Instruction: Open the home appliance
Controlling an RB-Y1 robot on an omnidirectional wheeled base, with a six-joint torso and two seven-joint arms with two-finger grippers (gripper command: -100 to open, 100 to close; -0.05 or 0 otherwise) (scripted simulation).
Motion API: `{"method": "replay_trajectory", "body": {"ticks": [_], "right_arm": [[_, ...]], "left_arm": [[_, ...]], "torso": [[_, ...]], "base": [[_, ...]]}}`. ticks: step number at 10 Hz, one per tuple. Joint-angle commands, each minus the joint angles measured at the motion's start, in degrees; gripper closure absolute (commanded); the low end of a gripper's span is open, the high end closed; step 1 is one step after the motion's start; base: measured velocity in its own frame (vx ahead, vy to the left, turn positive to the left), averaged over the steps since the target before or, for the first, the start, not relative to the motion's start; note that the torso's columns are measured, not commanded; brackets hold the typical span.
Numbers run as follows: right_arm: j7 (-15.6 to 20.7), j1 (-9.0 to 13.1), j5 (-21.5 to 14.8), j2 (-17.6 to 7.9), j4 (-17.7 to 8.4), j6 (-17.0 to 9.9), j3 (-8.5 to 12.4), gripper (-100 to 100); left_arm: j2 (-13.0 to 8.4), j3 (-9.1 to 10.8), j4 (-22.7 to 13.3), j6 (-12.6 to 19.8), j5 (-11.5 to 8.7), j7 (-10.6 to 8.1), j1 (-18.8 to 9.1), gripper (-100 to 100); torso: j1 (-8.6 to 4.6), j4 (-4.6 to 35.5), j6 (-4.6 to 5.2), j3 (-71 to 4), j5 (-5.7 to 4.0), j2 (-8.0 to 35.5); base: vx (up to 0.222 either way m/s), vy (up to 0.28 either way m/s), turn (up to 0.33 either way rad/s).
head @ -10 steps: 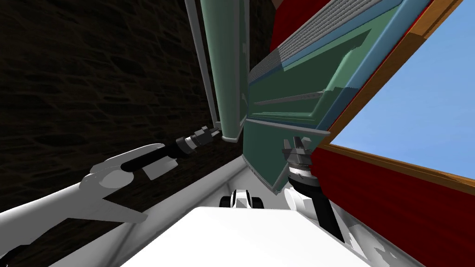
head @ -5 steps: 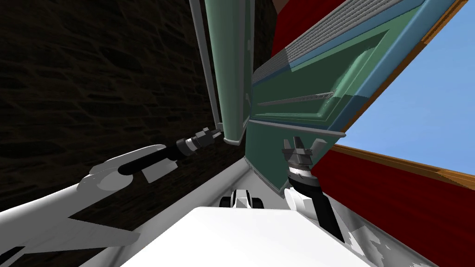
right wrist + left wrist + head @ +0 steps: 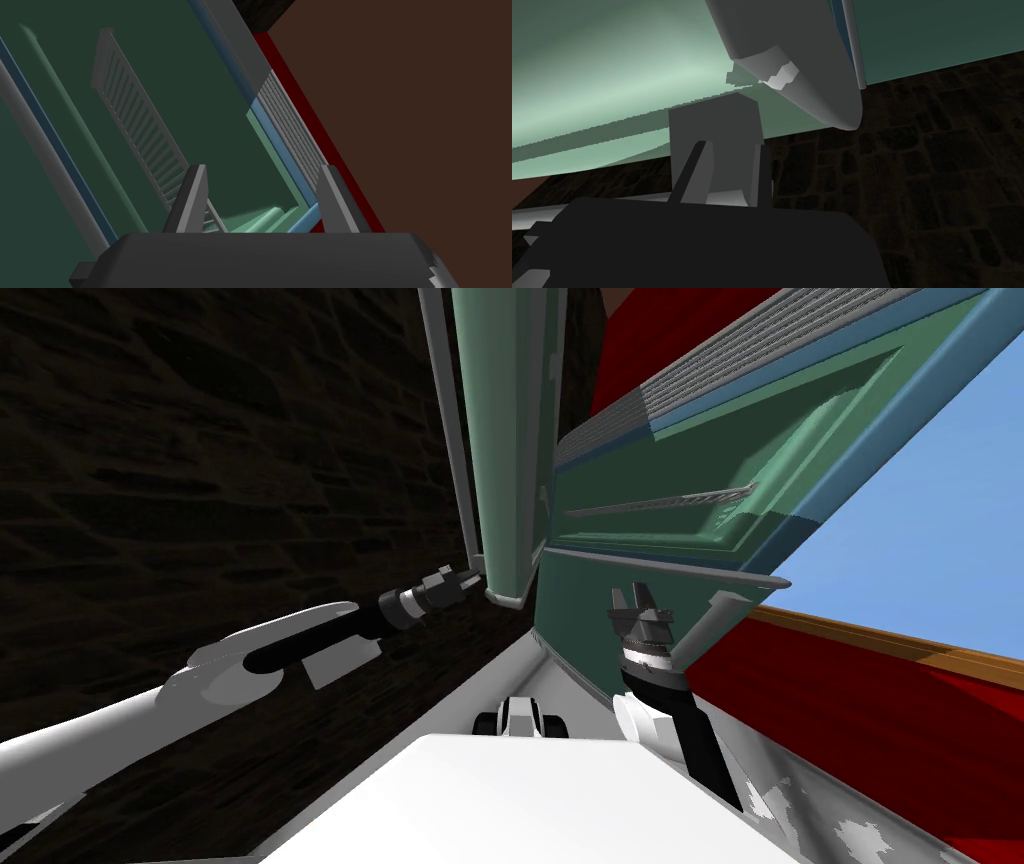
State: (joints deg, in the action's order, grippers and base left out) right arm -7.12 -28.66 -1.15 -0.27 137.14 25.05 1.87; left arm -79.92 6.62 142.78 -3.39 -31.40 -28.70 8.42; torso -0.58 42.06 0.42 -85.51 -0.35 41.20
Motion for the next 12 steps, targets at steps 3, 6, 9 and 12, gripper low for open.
{"method": "replay_trajectory", "body": {"ticks": [3, 6, 9, 12], "right_arm": [[0.0, 0.0, 0.0, 0.01, 0.0, 0.0, -0.01, 0], [0.0, 0.02, 0.0, 0.04, 0.0, 0.0, -0.03, 0], [0.0, 0.01, 0.0, 0.03, 0.0, 0.0, -0.02, 0], [0.0, 0.02, 0.0, 0.03, 0.0, 0.0, -0.03, 0]], "left_arm": [[-1.97, 2.02, 1.43, 0.14, -2.14, -2.05, -1.37, -100], [-3.89, 4.86, 2.16, 1.59, -4.79, -4.59, -3.38, -100], [-4.98, 5.57, 2.87, 3.04, -6.35, -6.03, -4.81, -100], [-5.04, 5.59, 2.93, 3.2, -6.45, -6.23, -4.84, 0]], "torso": [[-0.13, 0.0, -0.09, 0.12, 0.01, 0.1], [-0.05, 0.13, -0.28, 0.77, 0.1, 0.9], [0.62, 0.45, -0.32, 0.77, 0.29, 1.04], [0.5, 0.27, -0.41, 0.98, 0.32, 1.15]], "base": [[0.103, 0.204, -0.031], [0.005, -0.001, 0.064], [0.028, 0.017, 0.061], [0.001, 0.002, 0.0]]}}
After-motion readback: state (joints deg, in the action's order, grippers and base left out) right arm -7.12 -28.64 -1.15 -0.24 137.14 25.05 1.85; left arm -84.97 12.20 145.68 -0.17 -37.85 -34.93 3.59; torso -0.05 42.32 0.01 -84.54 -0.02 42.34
